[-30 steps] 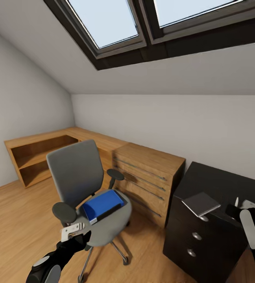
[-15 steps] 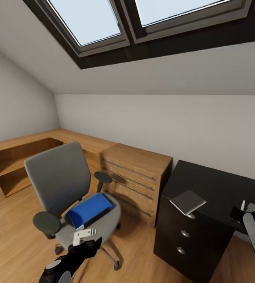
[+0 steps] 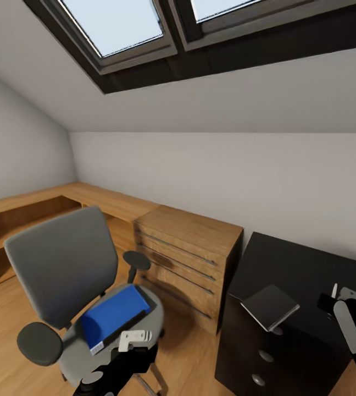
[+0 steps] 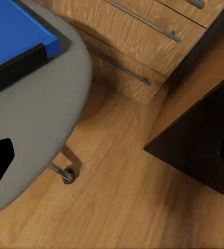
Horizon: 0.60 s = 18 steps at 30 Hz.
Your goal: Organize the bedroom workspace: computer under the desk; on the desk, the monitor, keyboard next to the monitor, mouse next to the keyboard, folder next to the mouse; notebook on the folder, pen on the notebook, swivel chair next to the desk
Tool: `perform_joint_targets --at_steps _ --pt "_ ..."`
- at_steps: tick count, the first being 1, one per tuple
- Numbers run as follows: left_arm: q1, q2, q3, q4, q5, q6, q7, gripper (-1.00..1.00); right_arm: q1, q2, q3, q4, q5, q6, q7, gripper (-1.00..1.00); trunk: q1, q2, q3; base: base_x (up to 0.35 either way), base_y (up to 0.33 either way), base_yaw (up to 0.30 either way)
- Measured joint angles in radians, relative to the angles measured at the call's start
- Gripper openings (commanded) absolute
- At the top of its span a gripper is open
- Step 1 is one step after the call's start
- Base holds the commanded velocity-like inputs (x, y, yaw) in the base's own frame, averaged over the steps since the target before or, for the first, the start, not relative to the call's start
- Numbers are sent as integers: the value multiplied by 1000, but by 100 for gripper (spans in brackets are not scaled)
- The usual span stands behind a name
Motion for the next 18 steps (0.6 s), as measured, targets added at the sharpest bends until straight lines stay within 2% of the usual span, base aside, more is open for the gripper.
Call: perform_joint_targets --at_steps 7,18 --pt "0 0 -3 0 0 0 0 100 -8 -3 3 70 1 -39 0 -100 0 0 0 258 -122 0" --pt "0 -1 -3 -1 0 0 -1 100 -50 -5 5 151 3 -75 1 -100 1 0 0 34 -18 0"
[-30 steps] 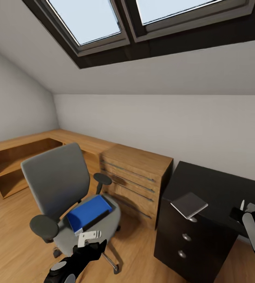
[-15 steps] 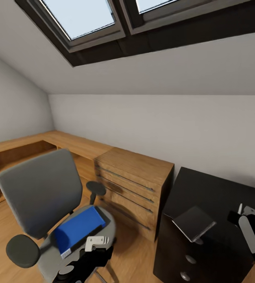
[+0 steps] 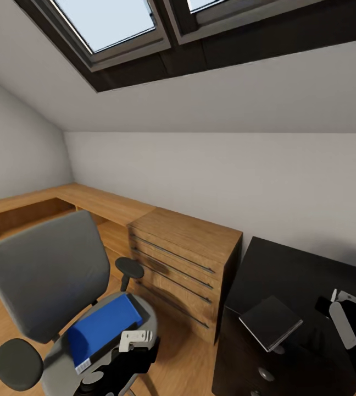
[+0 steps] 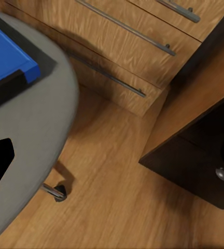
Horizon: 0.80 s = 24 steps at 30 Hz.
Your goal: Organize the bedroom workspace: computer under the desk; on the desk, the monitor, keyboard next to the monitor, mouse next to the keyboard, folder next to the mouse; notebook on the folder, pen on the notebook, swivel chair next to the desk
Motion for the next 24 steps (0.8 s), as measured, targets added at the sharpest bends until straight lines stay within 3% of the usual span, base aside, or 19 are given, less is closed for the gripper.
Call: perform_joint_targets --at_steps 9,10,24 --pt "0 1 1 0 -1 0 0 100 -1 0 1 2 0 -1 -1 -100 0 0 0 0 0 0" --pt "0 1 1 0 -1 0 0 100 -1 0 1 2 0 0 -1 100 0 0 0 0 0 0" --pt "0 1 5 0 -2 0 1 100 -1 0 2 -5 -1 0 -2 100 0 0 0 0 0 0"
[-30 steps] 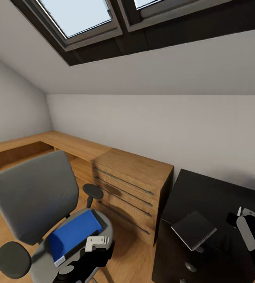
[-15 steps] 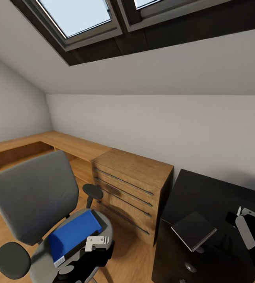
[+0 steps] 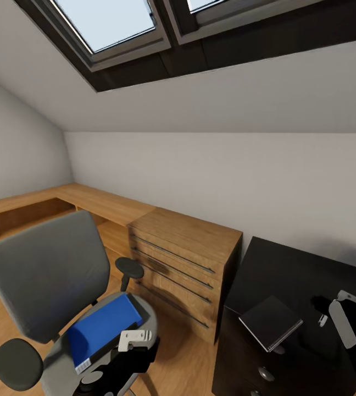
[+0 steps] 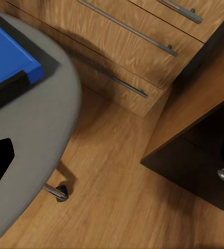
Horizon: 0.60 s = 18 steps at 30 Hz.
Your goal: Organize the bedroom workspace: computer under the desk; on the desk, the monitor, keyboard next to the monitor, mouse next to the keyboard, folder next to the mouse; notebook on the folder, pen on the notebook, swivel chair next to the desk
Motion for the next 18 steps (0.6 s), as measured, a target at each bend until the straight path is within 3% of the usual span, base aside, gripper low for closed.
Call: perform_joint_targets --at_steps 4,5,8,11,12,15,16,17,18 --pt "0 1 3 0 0 0 0 100 0 0 -1 -22 0 0 1 100 0 0 0 0 0 0" --pt "0 1 5 0 1 0 0 100 0 6 -3 -105 -1 1 -2 100 0 0 0 0 0 0" --pt "0 0 5 0 1 0 1 100 3 32 -4 -218 -4 11 -7 100 0 0 0 0 0 0" --pt "0 1 5 -1 1 -1 1 100 8 108 -3 -322 -3 21 -12 100 0 0 0 0 0 72" --pt "0 1 5 -1 0 0 1 100 10 152 -3 -345 -2 22 -17 100 0 0 0 0 0 177" --pt "0 2 5 -2 0 -1 1 100 14 210 1 -356 25 23 -21 100 0 0 0 0 0 226" --pt "0 2 5 -2 0 -1 1 100 15 237 11 -358 52 23 -22 100 0 0 0 0 0 258" --pt "0 2 6 -3 0 -1 1 100 16 276 31 -359 115 20 -23 100 0 0 0 0 0 261" --pt "0 3 7 -4 0 -1 1 100 16 290 37 -359 143 20 -23 100 0 0 0 0 0 266"
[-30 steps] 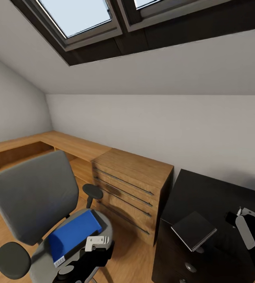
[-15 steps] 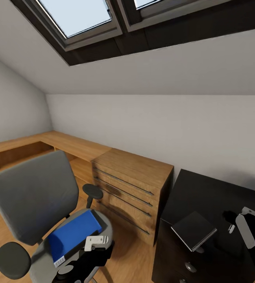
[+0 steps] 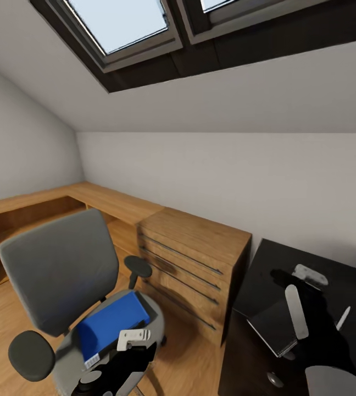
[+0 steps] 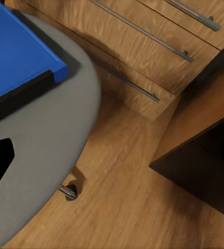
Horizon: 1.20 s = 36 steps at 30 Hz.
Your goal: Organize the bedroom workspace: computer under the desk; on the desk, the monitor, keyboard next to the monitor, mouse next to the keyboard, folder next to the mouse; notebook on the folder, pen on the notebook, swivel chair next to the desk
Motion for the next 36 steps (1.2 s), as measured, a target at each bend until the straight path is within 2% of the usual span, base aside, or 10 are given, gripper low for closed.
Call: perform_joint_targets --at_steps 3,8,10,12,14,23,28,32,33,36 --pt "0 0 1 0 0 0 0 100 3 72 17 19 129 -3 0 100 0 0 0 0 0 271" --pt "0 0 2 0 0 0 0 100 6 111 45 67 193 -7 -2 100 0 0 0 0 0 274" --pt "0 1 3 0 1 0 0 100 7 120 96 90 210 -9 -4 100 0 0 0 0 0 277" --pt "0 1 2 0 1 0 0 100 9 124 151 104 219 -11 -5 100 0 0 0 0 0 278" --pt "0 0 2 0 1 0 0 100 15 125 166 106 221 -16 -5 100 0 0 0 0 0 279" --pt "0 7 2 -37 0 -33 0 100 33 126 187 102 225 -51 -7 100 0 0 0 0 0 279" --pt "5 71 12 -95 11 -170 19 100 34 126 188 102 225 -53 -7 100 0 0 0 0 0 280" --pt "8 112 39 -107 90 -239 24 100 35 126 197 105 226 -53 -6 100 0 0 0 0 0 280" --pt "9 117 68 -108 125 -245 25 100 35 125 202 106 226 -53 -6 100 0 0 0 0 0 280" --pt "9 120 135 -108 160 -248 26 100 35 123 207 106 227 -53 -6 100 0 0 0 0 0 280"
